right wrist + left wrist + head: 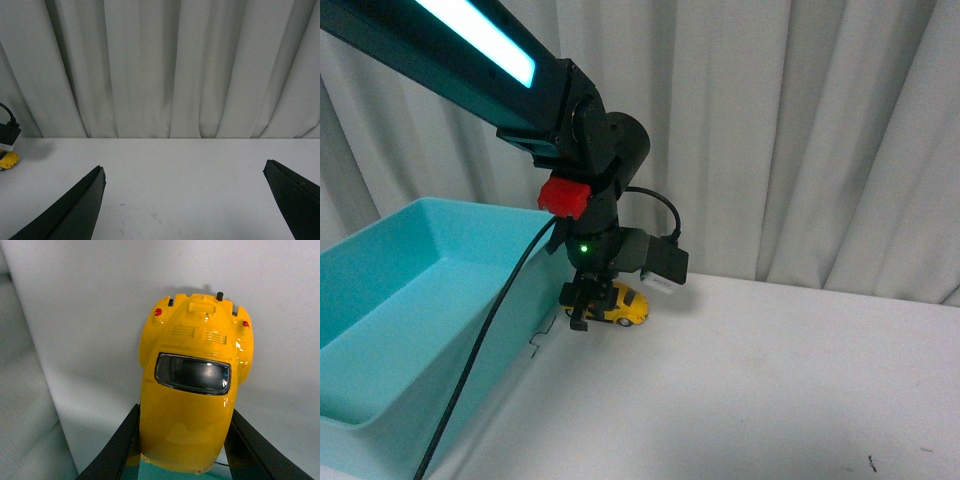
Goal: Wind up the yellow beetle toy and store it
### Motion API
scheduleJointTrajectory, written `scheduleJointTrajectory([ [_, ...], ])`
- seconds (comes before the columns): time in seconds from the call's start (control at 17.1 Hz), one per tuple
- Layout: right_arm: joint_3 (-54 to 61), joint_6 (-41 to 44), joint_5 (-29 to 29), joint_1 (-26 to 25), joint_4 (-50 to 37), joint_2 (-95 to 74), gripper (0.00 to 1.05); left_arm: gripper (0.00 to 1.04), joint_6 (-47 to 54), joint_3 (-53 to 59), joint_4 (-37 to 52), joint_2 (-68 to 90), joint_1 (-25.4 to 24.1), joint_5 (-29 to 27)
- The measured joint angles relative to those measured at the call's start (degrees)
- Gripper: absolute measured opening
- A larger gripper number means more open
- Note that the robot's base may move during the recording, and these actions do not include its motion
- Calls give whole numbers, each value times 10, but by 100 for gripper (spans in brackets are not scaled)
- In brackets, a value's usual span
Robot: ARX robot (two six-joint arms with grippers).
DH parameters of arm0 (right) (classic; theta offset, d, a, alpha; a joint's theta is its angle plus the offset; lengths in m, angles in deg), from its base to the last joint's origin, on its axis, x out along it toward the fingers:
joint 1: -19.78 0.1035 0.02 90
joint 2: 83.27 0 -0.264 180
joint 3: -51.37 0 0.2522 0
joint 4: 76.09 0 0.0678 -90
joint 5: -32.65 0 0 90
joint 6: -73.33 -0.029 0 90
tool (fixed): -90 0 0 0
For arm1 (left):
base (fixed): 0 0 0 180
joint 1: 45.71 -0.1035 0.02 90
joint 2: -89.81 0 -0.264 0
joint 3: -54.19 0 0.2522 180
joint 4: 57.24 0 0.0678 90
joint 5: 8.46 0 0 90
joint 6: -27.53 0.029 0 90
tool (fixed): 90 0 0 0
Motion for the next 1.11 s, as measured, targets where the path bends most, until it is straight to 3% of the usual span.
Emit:
scheduleJointTrajectory([
  [0.12,0,0,0,0,0,0,98,40,65,10,-23,-19,22,60],
  [0.35,0,0,0,0,0,0,98,40,-19,69,5,-141,42,191],
  [0.58,0,0,0,0,0,0,98,40,-177,162,101,-322,-35,287],
  [0.76,0,0,0,0,0,0,98,40,-320,227,168,-400,-138,280],
  [0.88,0,0,0,0,0,0,98,40,-424,276,148,-416,-207,220],
  [1.11,0,0,0,0,0,0,98,40,-507,358,139,-398,-257,136],
])
